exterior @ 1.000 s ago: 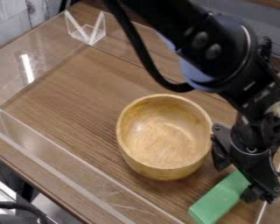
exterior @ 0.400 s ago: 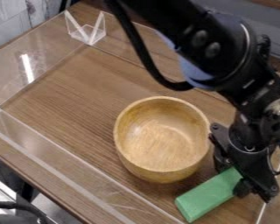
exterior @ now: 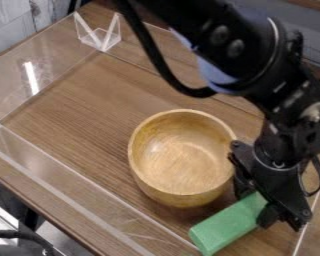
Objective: Put the green block in the brown bowl
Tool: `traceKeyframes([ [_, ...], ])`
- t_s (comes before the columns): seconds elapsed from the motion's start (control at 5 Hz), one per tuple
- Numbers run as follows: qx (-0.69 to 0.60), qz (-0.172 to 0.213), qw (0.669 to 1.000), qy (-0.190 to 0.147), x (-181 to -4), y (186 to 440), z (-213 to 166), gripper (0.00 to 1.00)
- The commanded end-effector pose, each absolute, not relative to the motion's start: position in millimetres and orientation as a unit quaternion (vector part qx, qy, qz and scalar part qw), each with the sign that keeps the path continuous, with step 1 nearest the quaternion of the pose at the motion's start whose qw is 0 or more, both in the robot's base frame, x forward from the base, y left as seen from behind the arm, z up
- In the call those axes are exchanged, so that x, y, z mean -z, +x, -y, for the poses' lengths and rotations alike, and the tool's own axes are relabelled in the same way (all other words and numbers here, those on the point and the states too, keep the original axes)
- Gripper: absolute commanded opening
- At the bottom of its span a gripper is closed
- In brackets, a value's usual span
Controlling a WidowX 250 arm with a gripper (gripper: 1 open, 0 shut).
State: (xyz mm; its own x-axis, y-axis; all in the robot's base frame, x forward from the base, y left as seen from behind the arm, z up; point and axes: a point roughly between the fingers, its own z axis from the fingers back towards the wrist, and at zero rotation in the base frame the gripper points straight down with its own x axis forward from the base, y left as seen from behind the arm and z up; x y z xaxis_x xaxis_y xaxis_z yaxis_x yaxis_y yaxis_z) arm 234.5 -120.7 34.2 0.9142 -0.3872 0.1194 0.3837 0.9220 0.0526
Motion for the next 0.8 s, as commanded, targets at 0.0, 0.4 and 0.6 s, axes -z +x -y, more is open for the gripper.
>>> traceKeyframes([
  [0.0,0.185,0.097,0.978,0.003,-62.1,246.8,123.3,0.0],
  [0.4,0.155,0.118,0.981,0.012,-116.0,256.2,115.7,0.0],
  [0.6,0.14,0.138,0.98,0.016,-144.9,269.2,110.2,0.0],
])
